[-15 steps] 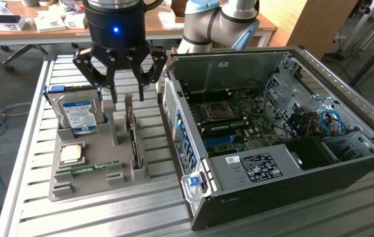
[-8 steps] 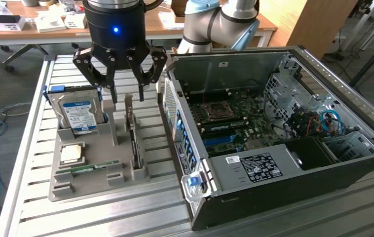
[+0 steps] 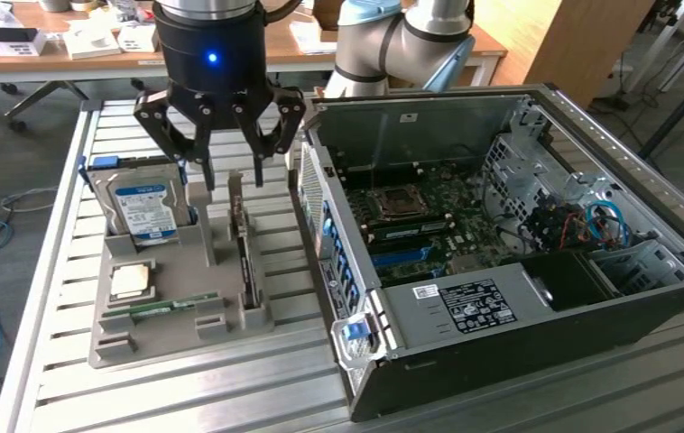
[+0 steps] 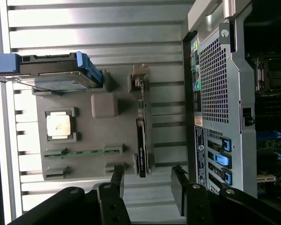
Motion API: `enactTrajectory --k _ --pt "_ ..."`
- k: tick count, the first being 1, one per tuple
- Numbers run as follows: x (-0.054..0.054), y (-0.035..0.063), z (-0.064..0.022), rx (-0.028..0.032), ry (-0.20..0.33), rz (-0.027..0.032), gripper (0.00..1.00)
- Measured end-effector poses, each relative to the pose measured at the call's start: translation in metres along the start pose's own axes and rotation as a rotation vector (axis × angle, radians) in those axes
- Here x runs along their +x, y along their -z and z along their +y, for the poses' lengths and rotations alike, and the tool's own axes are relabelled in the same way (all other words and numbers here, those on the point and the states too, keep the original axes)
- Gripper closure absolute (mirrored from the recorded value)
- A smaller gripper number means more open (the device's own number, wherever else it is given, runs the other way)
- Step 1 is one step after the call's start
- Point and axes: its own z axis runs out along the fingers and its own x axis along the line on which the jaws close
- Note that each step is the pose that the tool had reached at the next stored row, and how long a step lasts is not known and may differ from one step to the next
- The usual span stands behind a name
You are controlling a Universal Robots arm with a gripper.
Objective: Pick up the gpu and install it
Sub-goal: 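Pick up the gpu and move the gpu toward the slot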
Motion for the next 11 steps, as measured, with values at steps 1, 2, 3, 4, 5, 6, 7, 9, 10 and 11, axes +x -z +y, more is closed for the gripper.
enactTrajectory --k 1,2,3,4,5,6,7,9,10,11 --pt "0.0000 -0.0005 0.0000 0.0001 0.000 0.0001 0.47" --pt "0.0000 -0.0007 0.0000 0.0002 0.000 0.0002 0.47" --pt "0.0000 -0.0007 0.0000 0.0003 0.000 0.0002 0.47" --pt "0.0001 -0.0008 0.0000 0.0002 0.000 0.0002 0.47" --pt "0.0000 -0.0009 0.0000 0.0001 0.000 0.0001 0.47" --pt "0.0000 -0.0009 0.0000 0.0001 0.000 0.0001 0.47" --pt "0.0000 -0.0009 0.0000 0.0001 0.000 0.0000 0.47" --pt "0.0000 -0.0012 0.0000 0.0000 0.000 0.0000 0.47" --pt "0.0000 -0.0018 0.0000 -0.0002 0.000 -0.0002 0.47" --pt "0.0000 -0.0023 -0.0001 -0.0001 0.000 -0.0002 0.47"
